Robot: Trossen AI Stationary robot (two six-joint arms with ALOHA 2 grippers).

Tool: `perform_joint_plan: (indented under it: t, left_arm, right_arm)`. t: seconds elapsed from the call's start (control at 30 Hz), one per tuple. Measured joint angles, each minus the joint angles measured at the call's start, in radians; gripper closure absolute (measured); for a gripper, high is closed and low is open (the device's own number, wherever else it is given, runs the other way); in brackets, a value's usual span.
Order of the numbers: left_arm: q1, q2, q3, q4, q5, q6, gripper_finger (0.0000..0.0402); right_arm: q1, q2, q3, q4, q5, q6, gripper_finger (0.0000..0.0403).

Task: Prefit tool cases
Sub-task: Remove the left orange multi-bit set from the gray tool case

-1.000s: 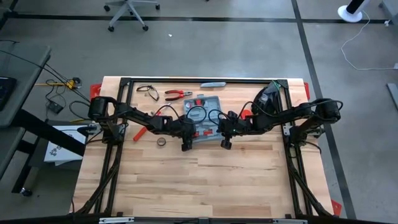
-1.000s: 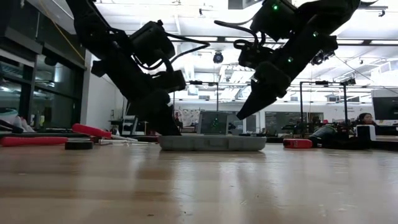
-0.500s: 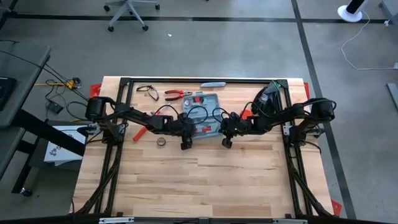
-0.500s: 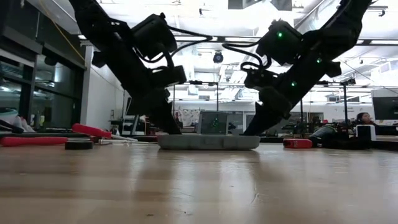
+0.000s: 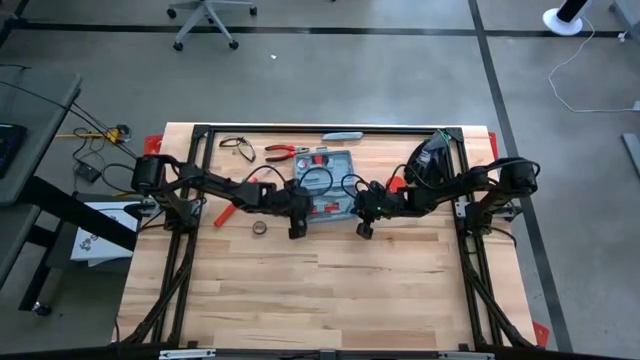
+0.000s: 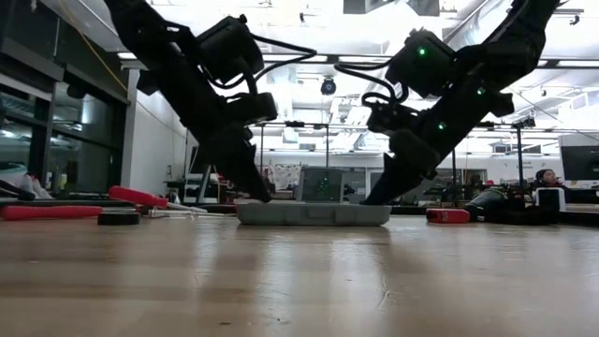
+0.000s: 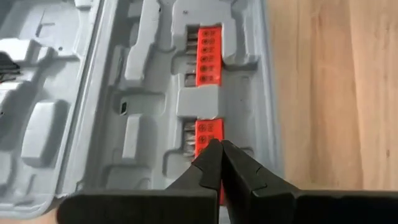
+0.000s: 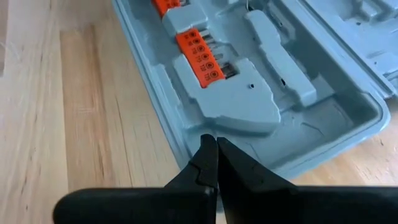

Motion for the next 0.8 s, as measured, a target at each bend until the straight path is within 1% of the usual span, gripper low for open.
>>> perform_joint_plan:
  t: [0.1, 0.23, 0.43, 0.53, 0.67, 0.8]
  left_arm:
    - [0.025, 0.0, 0.0, 0.005, 0.06, 0.001, 0.0381]
    - [0.059, -0.001, 0.001, 0.007, 0.121, -0.002, 0.0334]
    - [0.077, 0.023, 0.002, 0.008, 0.123, 0.0, 0.0247]
    - [0.077, 0.039, 0.003, 0.009, 0.133, -0.001, 0.0214]
    - [0.073, 0.065, 0.004, -0.001, 0.135, -0.003, 0.0191]
    - [0.069, 0.103, 0.007, 0.007, 0.135, 0.003, 0.0195]
  right_arm:
    - [0.0, 0.0, 0.0, 0.0, 0.0, 0.003, 0.0403]
    - [0.0, 0.0, 0.0, 0.003, 0.0, 0.001, 0.0403]
    - [0.0, 0.0, 0.0, 0.006, 0.0, 0.0, 0.0403]
    - [0.0, 0.0, 0.0, 0.007, 0.0, 0.0, 0.0403]
    - [0.0, 0.0, 0.0, 0.011, 0.0, 0.0, 0.0403]
    - [0.0, 0.0, 0.0, 0.014, 0.0, 0.0, 0.0403]
